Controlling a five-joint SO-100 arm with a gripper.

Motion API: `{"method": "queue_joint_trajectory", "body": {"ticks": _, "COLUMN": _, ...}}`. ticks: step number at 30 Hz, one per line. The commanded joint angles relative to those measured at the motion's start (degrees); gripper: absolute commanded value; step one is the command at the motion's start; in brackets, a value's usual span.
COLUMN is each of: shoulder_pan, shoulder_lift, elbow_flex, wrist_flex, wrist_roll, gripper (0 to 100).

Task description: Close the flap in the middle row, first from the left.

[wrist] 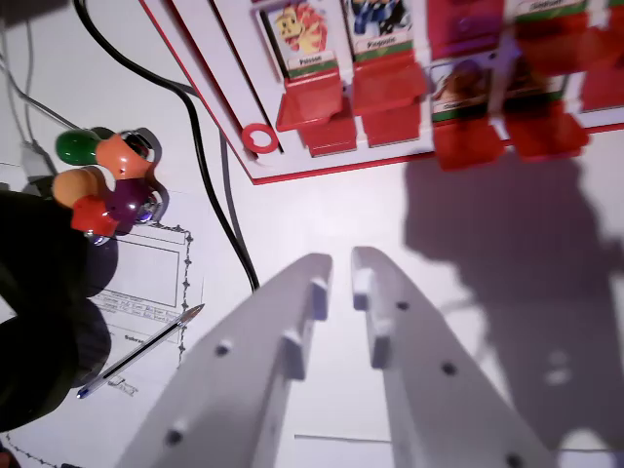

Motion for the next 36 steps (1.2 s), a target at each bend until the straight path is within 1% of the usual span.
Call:
{"method": "queue_joint_trajectory", "body": {"ticks": 1, "shoulder_pan": -1.1, "shoulder_lift": -1.8, "elbow_flex": -8.5, "wrist_flex": -1.1, "wrist_roll": 0.6, "gripper": 2}}
{"method": "queue_joint_trajectory", "body": {"ticks": 5, "shoulder_pan": -1.9, "shoulder_lift": -6.4, "elbow_flex": -12.3, "wrist_flex": -1.3, "wrist_roll": 1.8, "gripper": 2}}
{"method": "queue_joint_trajectory", "body": {"ticks": 22, "shoulder_pan": -3.3, "shoulder_lift": -23.4, "elbow_flex": -26.7, "wrist_flex": -1.4, "wrist_roll": 6.0, "gripper": 2}}
{"method": "queue_joint_trajectory", "body": {"ticks": 36, "shoulder_pan": -2.9, "shoulder_lift": -30.8, "elbow_flex": -31.6, "wrist_flex": -4.7, "wrist_roll": 7.0, "gripper": 2}}
